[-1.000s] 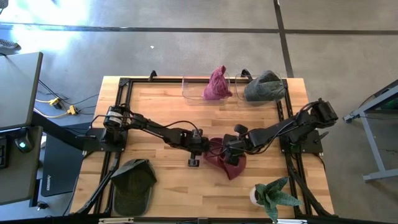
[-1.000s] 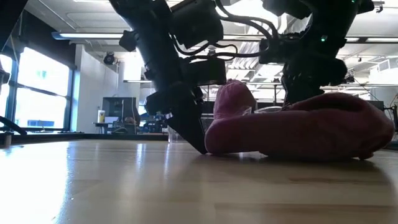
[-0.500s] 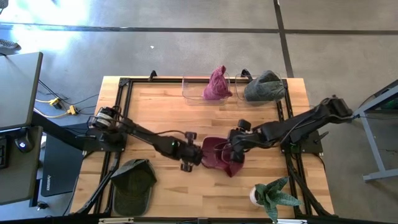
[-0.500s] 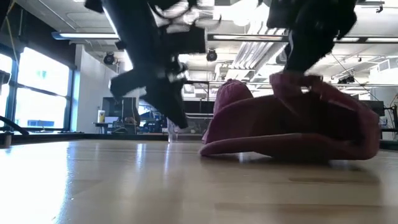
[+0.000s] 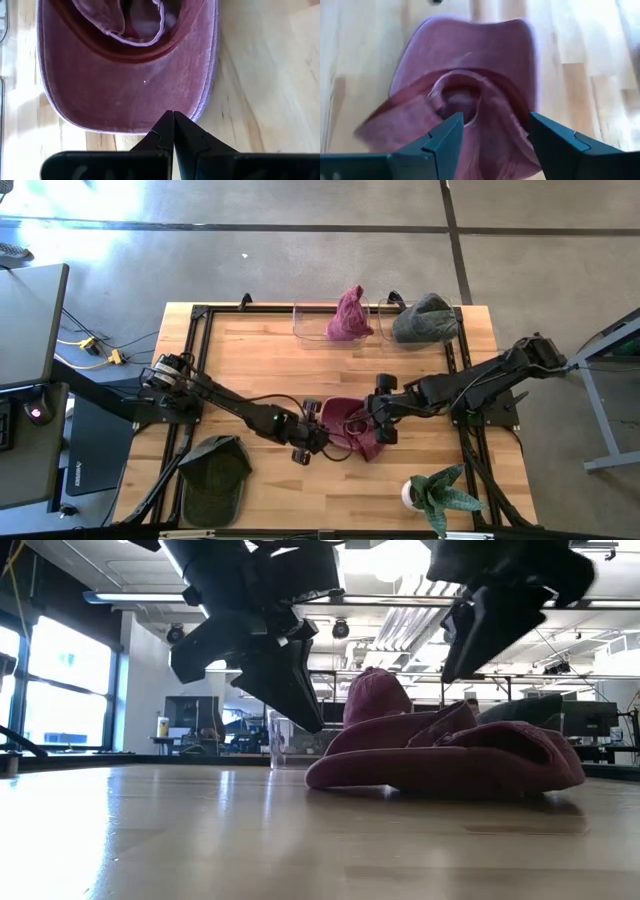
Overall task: Pick & Place hat
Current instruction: Put the red cap into the left transparent bin
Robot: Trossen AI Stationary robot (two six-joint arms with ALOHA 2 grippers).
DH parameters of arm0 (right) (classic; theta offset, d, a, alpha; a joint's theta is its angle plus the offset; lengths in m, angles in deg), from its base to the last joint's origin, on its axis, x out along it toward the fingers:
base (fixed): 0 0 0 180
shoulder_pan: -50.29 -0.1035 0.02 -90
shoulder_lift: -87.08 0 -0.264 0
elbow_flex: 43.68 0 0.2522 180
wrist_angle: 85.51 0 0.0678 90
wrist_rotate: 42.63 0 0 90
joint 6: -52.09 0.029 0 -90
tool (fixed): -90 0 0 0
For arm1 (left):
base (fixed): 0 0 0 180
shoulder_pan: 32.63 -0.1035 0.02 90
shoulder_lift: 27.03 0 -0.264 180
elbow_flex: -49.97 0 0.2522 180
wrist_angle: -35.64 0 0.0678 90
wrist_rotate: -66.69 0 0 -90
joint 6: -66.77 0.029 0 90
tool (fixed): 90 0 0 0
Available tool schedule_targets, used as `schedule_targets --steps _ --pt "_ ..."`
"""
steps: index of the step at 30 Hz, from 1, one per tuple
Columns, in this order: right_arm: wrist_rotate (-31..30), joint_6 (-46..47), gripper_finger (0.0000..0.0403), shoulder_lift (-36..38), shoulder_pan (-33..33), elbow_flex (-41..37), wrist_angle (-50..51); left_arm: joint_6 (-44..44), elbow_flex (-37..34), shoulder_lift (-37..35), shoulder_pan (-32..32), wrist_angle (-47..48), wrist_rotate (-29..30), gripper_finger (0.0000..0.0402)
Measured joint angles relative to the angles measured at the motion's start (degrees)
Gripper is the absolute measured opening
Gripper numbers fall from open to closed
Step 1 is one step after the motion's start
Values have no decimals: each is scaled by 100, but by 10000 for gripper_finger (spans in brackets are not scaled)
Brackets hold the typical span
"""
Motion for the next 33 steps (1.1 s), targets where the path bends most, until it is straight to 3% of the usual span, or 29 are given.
schedule_targets --steps 4,10,17,20,22,28,33 --pt "731 -779 226 5 -304 0 36 -1 0 0 1 -85 -139 2" --pt "707 -1418 223 -209 -985 0 -89 177 0 0 -1 -553 -584 2" --pt "591 -840 249 -646 -1297 0 -483 803 9 254 -1 -1650 -1105 13" --pt "1099 -654 275 -784 -1276 0 -499 1180 4 410 -1 -1768 -1124 49" --pt "1120 -525 287 -824 -1266 0 -535 1340 4 490 -4 -1799 -1086 85" --pt "377 -388 291 -831 -1528 0 -554 1389 7 830 -6 -1781 -766 193" --pt "-36 -390 287 -831 -1820 0 -553 1494 11 1003 2 -1738 -143 208"
